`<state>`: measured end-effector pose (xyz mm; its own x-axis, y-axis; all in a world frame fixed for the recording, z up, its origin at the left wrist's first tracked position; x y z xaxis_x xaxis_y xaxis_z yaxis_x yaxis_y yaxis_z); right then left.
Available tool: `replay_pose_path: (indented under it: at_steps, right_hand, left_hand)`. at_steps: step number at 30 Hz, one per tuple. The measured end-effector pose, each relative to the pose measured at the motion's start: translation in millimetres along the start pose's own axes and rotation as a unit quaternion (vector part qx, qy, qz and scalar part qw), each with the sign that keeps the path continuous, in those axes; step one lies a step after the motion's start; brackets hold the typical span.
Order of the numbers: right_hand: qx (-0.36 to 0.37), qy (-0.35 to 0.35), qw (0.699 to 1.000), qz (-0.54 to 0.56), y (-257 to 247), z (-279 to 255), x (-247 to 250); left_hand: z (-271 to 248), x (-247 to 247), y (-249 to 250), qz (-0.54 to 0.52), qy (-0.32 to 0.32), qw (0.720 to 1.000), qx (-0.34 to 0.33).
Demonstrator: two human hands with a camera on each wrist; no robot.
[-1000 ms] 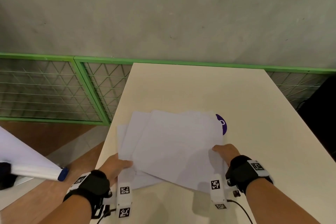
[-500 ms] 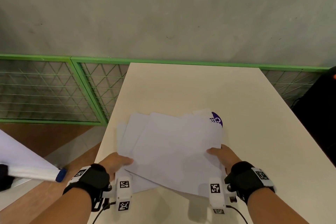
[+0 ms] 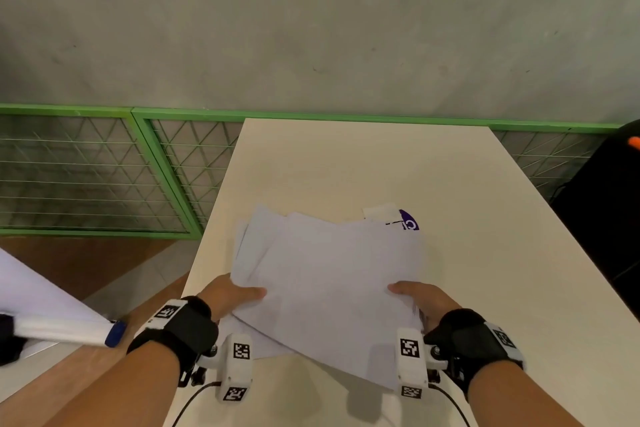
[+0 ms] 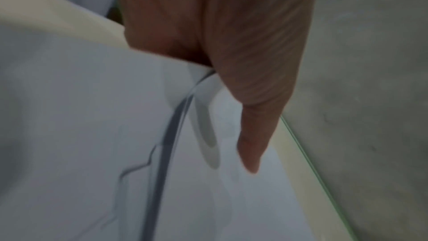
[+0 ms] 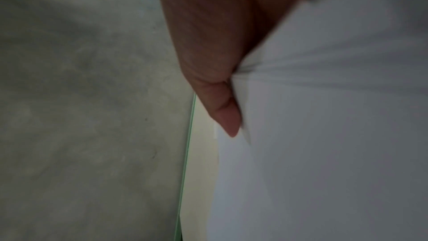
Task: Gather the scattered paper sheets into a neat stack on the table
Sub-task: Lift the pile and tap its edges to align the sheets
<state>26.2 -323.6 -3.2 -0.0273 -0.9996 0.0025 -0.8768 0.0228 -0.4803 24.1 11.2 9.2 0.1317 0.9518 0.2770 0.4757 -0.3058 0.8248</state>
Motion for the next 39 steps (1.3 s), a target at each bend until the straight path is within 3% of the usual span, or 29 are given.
replay_pose_path:
  at_steps: [3, 8, 11, 14, 17, 22, 25, 28, 36, 39]
  right_hand:
    - [0.006, 0.007, 0.999, 0.034, 1.5, 0.6, 2.4]
    - [0.039, 0.042, 0.998, -0.001, 11.8, 4.5, 8.3]
    - [0.046, 0.016, 0.999, -0.004, 11.3, 1.5, 11.3]
    - [0.118, 0.008, 0.993, -0.025, 0.8, -7.2, 11.1]
    - [0.221, 0.049, 0.973, -0.043, -14.7, -25.2, 11.3]
    - [0.345, 0.067, 0.935, 0.041, -34.5, -51.6, 18.7]
    - [0.373, 0.046, 0.925, 0.054, -36.0, -55.4, 20.2]
    - [0.345, 0.004, 0.937, 0.045, -31.7, -49.7, 14.5]
    - [0.361, -0.008, 0.928, 0.093, -24.6, -49.3, 8.0]
    - [0.384, -0.038, 0.918, 0.094, -24.9, -57.4, 15.4]
  left_hand:
    - [0.3, 0.5, -8.3, -0.018, 0.001, 1.000, 0.024]
    - [-6.6, -7.5, -22.2, -0.042, 0.054, 0.998, 0.003]
    - [-8.5, -7.4, -22.4, -0.055, 0.058, 0.997, -0.017]
    - [-10.3, -6.9, -12.8, -0.058, 0.077, 0.994, -0.056]
    - [-14.0, -4.0, 3.1, -0.093, 0.127, 0.982, -0.100]
    - [-27.5, 5.7, 39.4, -0.151, 0.181, 0.954, -0.184]
    - [-31.6, 11.9, 48.3, -0.152, 0.165, 0.951, -0.213]
    - [-32.8, 9.9, 49.3, -0.167, 0.139, 0.948, -0.232]
    - [-35.0, 11.7, 46.9, -0.217, 0.126, 0.935, -0.250]
    - [-42.9, 18.6, 49.0, -0.214, 0.070, 0.925, -0.306]
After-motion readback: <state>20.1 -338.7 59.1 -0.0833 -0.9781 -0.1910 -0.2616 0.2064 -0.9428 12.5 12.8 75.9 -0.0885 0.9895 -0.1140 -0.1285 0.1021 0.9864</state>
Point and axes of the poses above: each hand's wrist, its own z-axis towards the middle knuckle, its own x-axis out of the back of the hand, y = z × x, the point moved 3 cm from there along z, towards the middle knuckle, and after that the axes turned 11 degrees about -x, right-handed, at the moved point
